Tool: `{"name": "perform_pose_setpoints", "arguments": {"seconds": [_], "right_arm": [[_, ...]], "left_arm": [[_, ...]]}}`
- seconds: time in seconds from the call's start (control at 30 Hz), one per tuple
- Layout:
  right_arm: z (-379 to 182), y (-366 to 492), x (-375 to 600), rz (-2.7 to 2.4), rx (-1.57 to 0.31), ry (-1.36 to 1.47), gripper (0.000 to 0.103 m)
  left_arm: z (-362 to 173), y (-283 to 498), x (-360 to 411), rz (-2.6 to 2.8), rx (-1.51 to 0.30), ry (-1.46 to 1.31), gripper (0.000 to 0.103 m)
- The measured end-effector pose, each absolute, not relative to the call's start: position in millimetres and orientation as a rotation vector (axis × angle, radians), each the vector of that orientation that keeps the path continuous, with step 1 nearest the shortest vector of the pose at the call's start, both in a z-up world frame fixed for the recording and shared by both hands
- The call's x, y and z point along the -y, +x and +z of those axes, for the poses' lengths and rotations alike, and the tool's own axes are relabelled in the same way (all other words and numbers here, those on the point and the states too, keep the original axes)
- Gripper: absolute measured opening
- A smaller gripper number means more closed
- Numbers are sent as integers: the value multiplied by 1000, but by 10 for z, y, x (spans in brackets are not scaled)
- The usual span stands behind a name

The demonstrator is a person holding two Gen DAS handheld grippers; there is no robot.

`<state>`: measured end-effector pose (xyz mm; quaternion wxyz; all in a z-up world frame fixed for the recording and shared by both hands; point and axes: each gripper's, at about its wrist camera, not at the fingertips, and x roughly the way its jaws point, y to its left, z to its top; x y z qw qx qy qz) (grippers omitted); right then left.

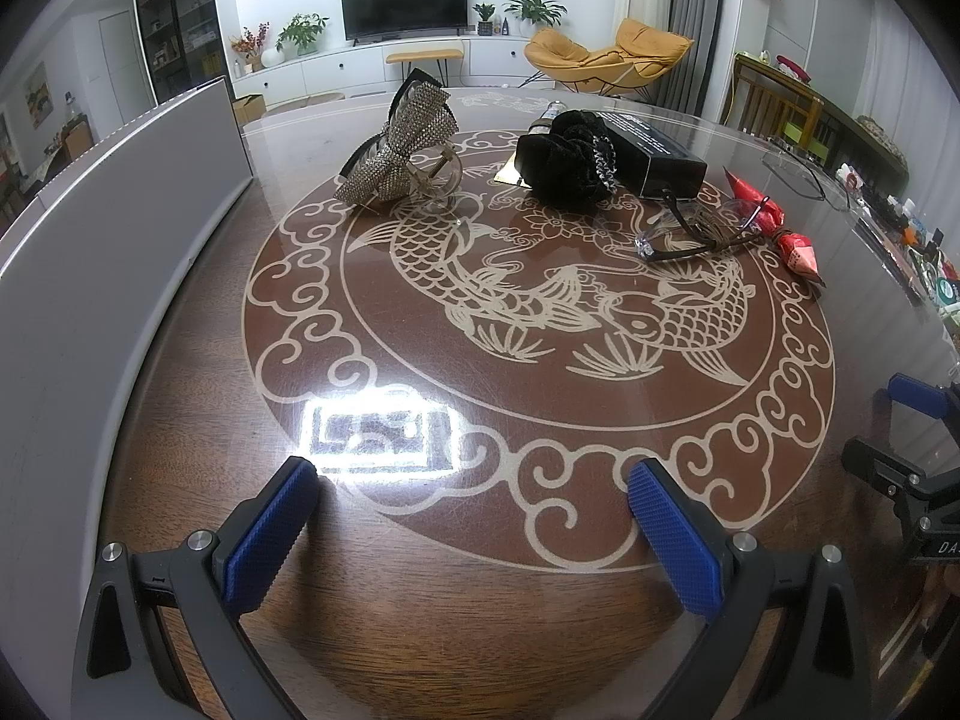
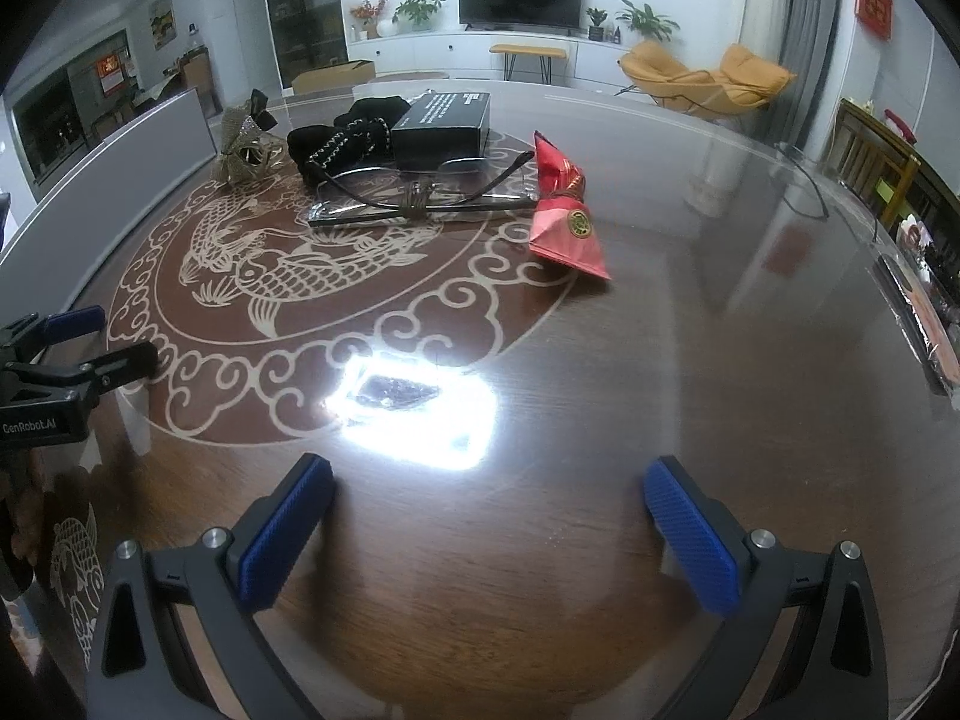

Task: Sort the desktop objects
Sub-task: 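Move the left tool to the gold sequined clutch and close on it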

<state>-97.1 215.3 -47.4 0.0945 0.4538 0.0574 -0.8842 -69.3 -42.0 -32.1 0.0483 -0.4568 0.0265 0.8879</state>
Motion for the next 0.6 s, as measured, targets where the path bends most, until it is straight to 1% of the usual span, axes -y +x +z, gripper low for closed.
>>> {"name": "perform_pose_setpoints", "arguments": {"seconds": [0.17,0.3,0.37,0.43,0.53,0.6], "right_arm": [[-475,-972,-2151,-2622,-170,1346,103],[-477,-974,-2150,-2622,-170,1346,103],[-476,-973,-2150,-2622,-170,1346,103],[-476,-973,-2150,-2622,-171,1346,103],[-476,-973,-2151,-2622,-170,1346,103],[-476,-972,-2151,-2622,-171,1346,103]], "left_arm": [[-310,-708,415,2688,-92,-1410,103],[-296,-866,367,2627,-121,-1450,103],[-288,-1003,333,2605,-101,-1463,103],[-235,-1156,253,2571,-66,-1455,103],[-117,-1295,116,2609,-120,-1414,103],[-45,-1355,47,2621,-110,-1392,103]]}}
